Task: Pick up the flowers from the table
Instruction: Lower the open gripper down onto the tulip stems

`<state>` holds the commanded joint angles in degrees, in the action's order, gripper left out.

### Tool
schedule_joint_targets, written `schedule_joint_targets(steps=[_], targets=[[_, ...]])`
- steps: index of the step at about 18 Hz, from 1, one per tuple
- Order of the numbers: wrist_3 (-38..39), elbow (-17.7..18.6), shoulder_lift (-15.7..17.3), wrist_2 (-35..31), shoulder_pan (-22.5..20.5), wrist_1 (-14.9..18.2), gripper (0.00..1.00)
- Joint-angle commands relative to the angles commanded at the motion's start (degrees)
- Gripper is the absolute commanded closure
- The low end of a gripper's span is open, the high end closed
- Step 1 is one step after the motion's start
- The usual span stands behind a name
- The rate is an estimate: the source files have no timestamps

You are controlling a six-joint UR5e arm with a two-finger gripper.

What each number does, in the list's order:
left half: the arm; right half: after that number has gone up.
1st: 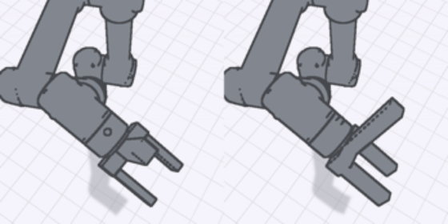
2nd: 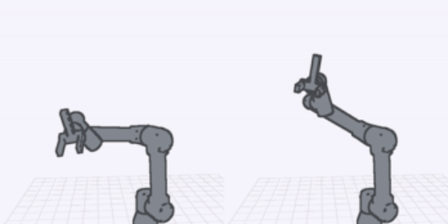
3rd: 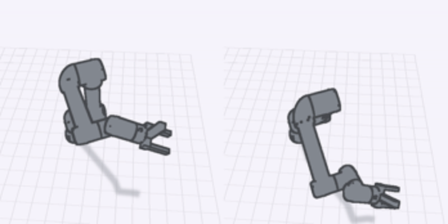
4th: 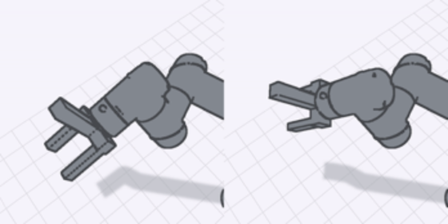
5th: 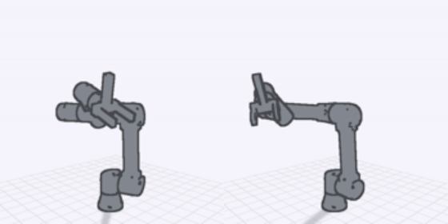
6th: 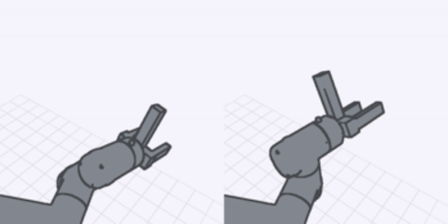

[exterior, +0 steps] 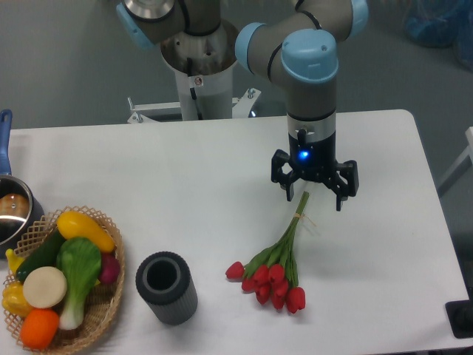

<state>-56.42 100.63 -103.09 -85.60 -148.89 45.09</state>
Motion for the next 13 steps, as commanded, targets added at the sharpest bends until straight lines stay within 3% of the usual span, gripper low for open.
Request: schedule_joint_targets(steps=[6,13], targets=[[-1.58,1.93,-2.63,-2.02,0.09,-0.09,0.00],[-8.52,2.64,-6.15,-3.52,0.09,0.00,0.00]])
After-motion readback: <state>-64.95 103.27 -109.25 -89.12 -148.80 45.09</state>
